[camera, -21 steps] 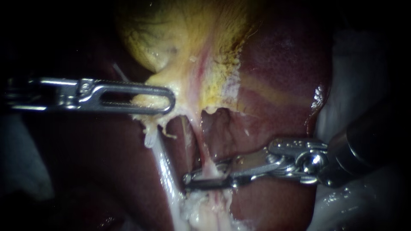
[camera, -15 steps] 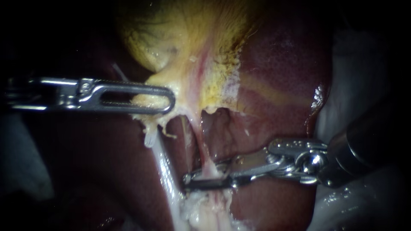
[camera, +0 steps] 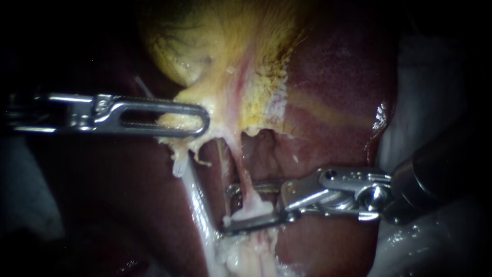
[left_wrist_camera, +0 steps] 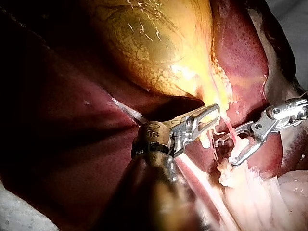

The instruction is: Going back second clip right tube

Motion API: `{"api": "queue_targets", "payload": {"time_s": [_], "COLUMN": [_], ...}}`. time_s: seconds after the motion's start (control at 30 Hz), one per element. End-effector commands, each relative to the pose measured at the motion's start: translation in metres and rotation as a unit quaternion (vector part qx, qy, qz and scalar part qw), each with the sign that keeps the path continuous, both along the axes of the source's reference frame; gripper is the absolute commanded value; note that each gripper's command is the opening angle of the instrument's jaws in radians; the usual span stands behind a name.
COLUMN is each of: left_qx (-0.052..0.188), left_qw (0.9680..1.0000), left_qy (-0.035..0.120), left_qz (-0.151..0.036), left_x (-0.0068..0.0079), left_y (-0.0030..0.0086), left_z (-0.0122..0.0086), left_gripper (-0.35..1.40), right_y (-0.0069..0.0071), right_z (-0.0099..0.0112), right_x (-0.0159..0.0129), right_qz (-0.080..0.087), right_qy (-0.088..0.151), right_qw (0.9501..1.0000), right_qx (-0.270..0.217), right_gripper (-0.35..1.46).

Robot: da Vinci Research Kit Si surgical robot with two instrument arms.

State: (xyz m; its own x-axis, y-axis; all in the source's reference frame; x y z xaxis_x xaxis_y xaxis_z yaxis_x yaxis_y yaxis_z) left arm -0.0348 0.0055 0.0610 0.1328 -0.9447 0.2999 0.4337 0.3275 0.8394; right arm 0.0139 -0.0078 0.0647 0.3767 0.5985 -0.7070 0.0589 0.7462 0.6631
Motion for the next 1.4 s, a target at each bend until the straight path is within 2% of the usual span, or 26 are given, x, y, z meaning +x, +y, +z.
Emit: {"api": "queue_targets", "payload": {"time_s": [0.03, 0.27, 0.47, 0.67, 0.8, 1.07, 1.23, 1.4], "left_qx": [0.000, 0.000, 0.000, 0.000, 0.000, 0.000, 0.000, 0.000], "left_qw": [1.0000, 1.0000, 1.0000, 1.0000, 1.0000, 1.0000, 1.0000, 1.0000], "left_qy": [0.000, 0.000, 0.000, 0.000, 0.000, 0.000, 0.000, 0.000], "left_qz": [0.000, 0.000, 0.000, 0.000, 0.000, 0.000, 0.000, 0.000], "left_x": [0.0000, 0.0001, 0.0001, 0.0001, 0.0000, 0.0000, 0.0001, 0.0001], "left_y": [0.0000, 0.0000, 0.0000, 0.0000, 0.0000, 0.0000, 0.0000, 0.0000], "left_z": [-0.0001, 0.0000, 0.0000, 0.0000, 0.0000, 0.0000, 0.0000, 0.0000], "left_gripper": [-0.35, -0.35, -0.35, -0.35, -0.35, -0.35, -0.35, -0.35], "right_y": [0.0000, -0.0008, -0.0012, -0.0008, -0.0002, 0.0021, 0.0027, 0.0027], "right_z": [-0.0001, -0.0009, -0.0012, -0.0008, -0.0002, 0.0018, 0.0022, 0.0015], "right_x": [-0.0001, -0.0008, -0.0012, -0.0012, -0.0009, -0.0007, -0.0025, -0.0044], "right_qz": [0.001, -0.018, -0.025, -0.027, -0.012, 0.016, 0.020, 0.016], "right_qy": [-0.001, 0.012, 0.017, 0.020, 0.011, -0.007, -0.010, -0.008], "right_qw": [1.0000, 0.9997, 0.9994, 0.9991, 0.9992, 0.9980, 0.9977, 0.9979], "right_qx": [0.001, -0.011, -0.017, -0.025, -0.038, -0.060, -0.065, -0.062], "right_gripper": [0.50, 0.50, 0.50, 0.50, 0.50, 0.50, 0.50, 0.50]}}
